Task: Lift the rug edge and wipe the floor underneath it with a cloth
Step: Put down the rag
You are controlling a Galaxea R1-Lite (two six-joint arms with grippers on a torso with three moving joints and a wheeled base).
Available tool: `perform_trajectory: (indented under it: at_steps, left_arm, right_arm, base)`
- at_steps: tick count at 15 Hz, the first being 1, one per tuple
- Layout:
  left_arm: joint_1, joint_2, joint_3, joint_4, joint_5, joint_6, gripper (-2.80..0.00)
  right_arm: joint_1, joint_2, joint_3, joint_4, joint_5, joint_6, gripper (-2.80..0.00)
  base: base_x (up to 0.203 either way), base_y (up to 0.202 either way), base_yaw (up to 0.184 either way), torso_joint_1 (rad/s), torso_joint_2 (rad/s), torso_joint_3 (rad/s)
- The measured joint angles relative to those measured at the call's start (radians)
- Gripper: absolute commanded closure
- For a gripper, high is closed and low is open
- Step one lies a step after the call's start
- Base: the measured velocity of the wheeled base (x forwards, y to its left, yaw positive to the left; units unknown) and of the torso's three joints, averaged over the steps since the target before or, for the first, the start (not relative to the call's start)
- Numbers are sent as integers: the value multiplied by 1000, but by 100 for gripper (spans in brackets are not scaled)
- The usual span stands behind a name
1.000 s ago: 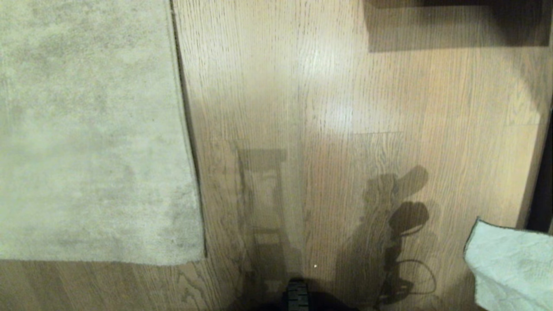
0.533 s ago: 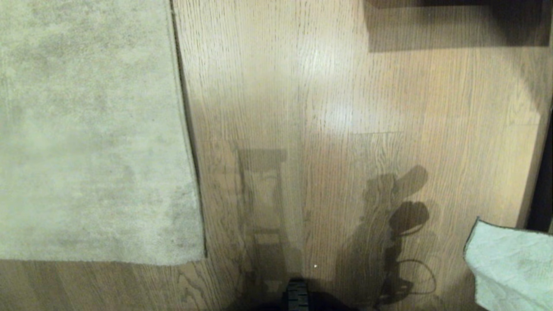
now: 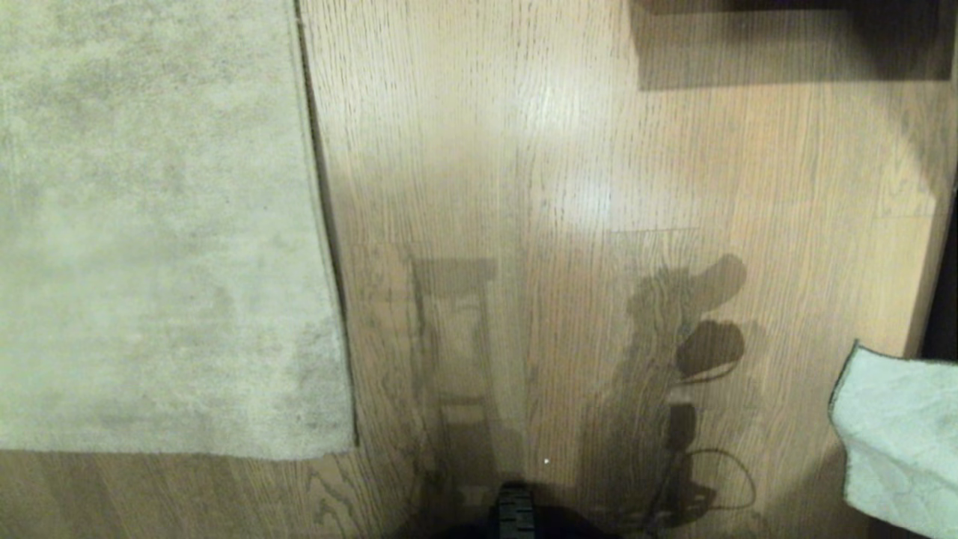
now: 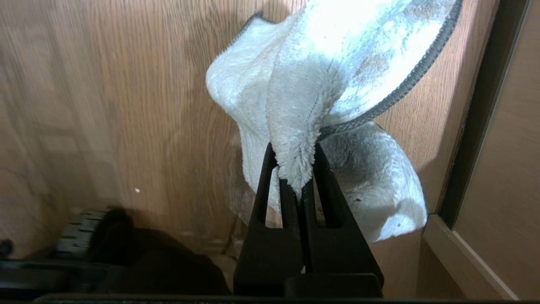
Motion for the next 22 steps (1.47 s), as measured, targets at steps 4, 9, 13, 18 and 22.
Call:
perform_trajectory:
  at_steps: [4,9,13,18,22]
  left_arm:
    - [0,0,0,0,0,-1,0]
    - [0,0,0,0,0,0,0]
    - [0,0,0,0,0,0,0]
    - [0,0,0,0,0,-1,0]
    - [0,0,0,0,0,-1,0]
  right_arm:
    - [0,224,-79,18,3,14,0]
    - [1,473,-24,80,5,10,0]
    - [2,657,-9,25,67,10,0]
    - [-2,874,-28,-235,91,34,0]
    - [-1,1003,-54,-441,128,58,0]
  base:
    - [0,0,0,0,0,0]
    - [0,0,0,0,0,0]
    - [0,0,0,0,0,0]
    - [0,0,0,0,0,0]
    - [0,0,0,0,0,0]
